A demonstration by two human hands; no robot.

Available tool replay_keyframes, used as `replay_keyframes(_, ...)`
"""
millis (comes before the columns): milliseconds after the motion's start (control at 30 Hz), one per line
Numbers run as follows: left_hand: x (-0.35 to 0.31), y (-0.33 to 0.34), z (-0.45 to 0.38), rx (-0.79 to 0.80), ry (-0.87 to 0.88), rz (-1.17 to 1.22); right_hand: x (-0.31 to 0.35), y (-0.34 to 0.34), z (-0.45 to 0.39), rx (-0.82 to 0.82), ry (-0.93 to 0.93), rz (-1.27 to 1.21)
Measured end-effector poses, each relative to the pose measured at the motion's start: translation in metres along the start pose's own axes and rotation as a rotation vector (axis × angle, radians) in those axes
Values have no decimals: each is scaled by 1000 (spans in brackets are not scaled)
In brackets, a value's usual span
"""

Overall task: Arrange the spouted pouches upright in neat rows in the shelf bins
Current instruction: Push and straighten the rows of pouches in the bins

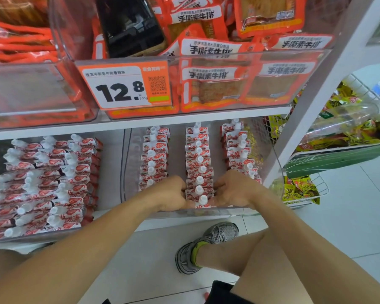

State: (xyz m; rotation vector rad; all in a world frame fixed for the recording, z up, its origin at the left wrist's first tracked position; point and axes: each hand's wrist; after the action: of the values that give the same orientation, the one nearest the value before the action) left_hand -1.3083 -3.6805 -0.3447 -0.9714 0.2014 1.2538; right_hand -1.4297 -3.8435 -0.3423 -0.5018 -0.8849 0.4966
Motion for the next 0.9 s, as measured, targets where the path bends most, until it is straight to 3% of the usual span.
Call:
replay_keyframes(133, 1, -3, -3, 25, -36, 49, -3, 2, -5, 1, 27, 24)
replay_keyframes(300, -5, 13, -7, -72, -40, -116, -1, 4, -3, 7, 20, 105)
replay_keyframes(500, -4, 16, -10, -92, -90, -92, 4, 1, 0, 120, -2, 78)
replay_keyframes(667, -3, -2, -10, -48, -75, -56, 3, -5, 3, 92, 78, 70)
replay_keyframes(733, -5, -9, -10, -167, -47, 92, 5, -6, 0, -57, 68, -13)
replay_keyframes(800, -14, -4, -9, -247, -44, 361, 11, 0, -4, -206, 97, -256)
replay_keyframes(900, -18, 16, -15, -194, -21, 576, 17, 19, -12, -248, 98, -439)
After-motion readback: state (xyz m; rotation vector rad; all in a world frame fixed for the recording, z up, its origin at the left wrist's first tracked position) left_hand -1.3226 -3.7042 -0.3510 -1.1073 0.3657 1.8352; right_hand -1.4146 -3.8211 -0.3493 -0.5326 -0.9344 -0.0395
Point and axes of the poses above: each hand's wrist, its own z-axis away from the middle knuckle, its own y-axis out of the palm, x = y × z, and after that the axes turned 5 degrees about z, right-handed
